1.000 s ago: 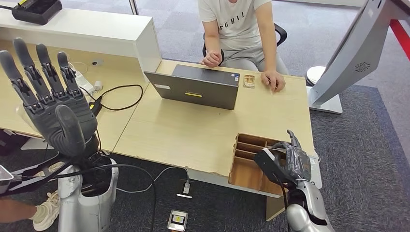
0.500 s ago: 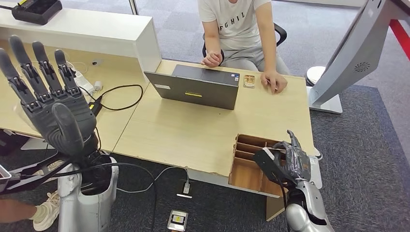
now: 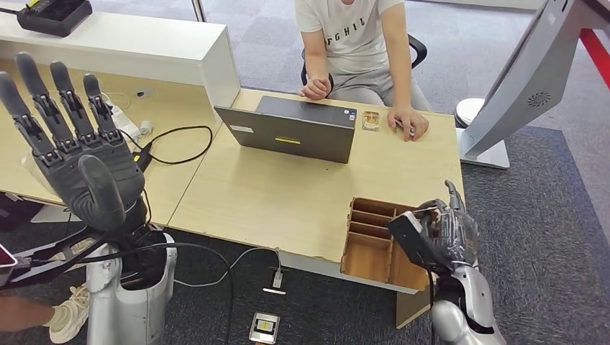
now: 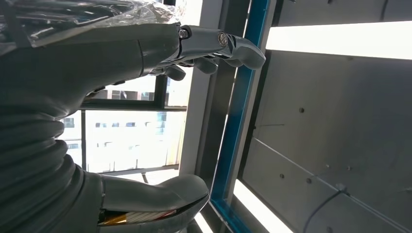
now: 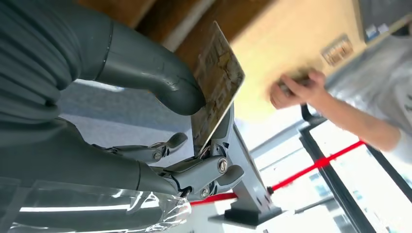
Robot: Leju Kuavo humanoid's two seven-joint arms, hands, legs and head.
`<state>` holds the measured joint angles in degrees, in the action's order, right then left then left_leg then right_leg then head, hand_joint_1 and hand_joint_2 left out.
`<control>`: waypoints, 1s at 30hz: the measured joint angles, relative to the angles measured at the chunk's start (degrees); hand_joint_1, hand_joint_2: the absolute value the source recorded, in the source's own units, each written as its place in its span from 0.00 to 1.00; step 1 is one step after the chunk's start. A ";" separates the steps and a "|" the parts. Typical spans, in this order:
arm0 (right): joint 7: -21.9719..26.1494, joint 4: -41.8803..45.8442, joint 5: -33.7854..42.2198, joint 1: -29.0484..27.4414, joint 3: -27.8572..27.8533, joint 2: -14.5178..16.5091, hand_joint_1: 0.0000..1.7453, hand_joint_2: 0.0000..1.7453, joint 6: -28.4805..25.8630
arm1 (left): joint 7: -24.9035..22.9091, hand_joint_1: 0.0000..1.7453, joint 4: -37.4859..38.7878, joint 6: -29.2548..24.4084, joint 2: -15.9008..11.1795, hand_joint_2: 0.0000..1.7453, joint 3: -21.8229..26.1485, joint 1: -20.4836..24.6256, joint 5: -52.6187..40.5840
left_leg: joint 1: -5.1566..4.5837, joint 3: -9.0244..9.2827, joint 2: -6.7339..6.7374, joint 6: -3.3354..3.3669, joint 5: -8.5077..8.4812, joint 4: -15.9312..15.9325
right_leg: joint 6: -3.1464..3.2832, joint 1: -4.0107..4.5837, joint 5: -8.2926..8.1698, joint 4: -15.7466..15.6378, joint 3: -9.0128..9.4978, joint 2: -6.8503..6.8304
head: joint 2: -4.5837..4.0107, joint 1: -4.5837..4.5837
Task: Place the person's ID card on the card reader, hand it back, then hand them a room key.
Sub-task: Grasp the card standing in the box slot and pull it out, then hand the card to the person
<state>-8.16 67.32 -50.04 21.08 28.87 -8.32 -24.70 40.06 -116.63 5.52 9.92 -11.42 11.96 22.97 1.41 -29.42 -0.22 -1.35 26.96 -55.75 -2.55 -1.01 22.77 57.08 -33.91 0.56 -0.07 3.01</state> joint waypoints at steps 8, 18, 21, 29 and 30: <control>0.68 11.46 -3.08 0.48 -2.54 -1.26 1.00 1.00 -5.50 | 0.00 0.00 0.82 1.27 0.68 1.00 0.10 0.07 -0.32 | 0.00 0.02 0.01 0.00 0.00 0.00 | 0.00 0.00 0.00 0.00 0.01 0.01 | 0.00 -0.01; 3.00 19.48 -0.24 3.52 -3.83 -1.95 1.00 1.00 -7.89 | -0.02 0.00 2.41 2.65 1.91 1.00 0.13 0.14 0.02 | 0.00 0.00 0.03 0.00 0.00 0.00 | 0.01 -0.01 -0.01 0.00 0.01 0.02 | 0.00 -0.01; 4.27 18.56 3.21 6.10 -3.75 -1.82 1.00 1.00 -7.15 | -0.02 0.00 3.11 2.80 2.29 1.00 0.06 0.41 0.21 | 0.00 -0.01 0.03 0.00 -0.01 0.00 | 0.01 -0.01 -0.02 0.00 0.01 0.02 | 0.00 0.00; 7.86 5.18 7.33 17.89 -1.90 0.70 1.00 1.00 -6.13 | -0.02 0.00 4.78 3.12 3.43 1.00 -0.46 1.33 0.87 | 0.01 -0.06 0.01 -0.02 -0.07 0.01 | 0.01 -0.01 -0.05 0.03 0.01 -0.01 | 0.00 -0.01; 7.96 2.96 7.16 19.33 -1.46 1.22 1.00 1.00 -6.22 | -0.02 0.00 4.96 3.39 3.61 1.00 -0.48 1.37 0.91 | 0.01 -0.06 0.00 -0.02 -0.07 0.01 | 0.01 0.00 -0.05 0.03 0.01 -0.03 | 0.00 -0.01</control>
<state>-0.20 70.27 -42.87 40.40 27.41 -7.09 -30.92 40.04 -111.67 8.91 13.53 -11.90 13.33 23.87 1.42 -29.48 -0.22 -1.38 26.88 -55.75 -2.54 -1.02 22.72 57.12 -33.90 0.53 -0.07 3.01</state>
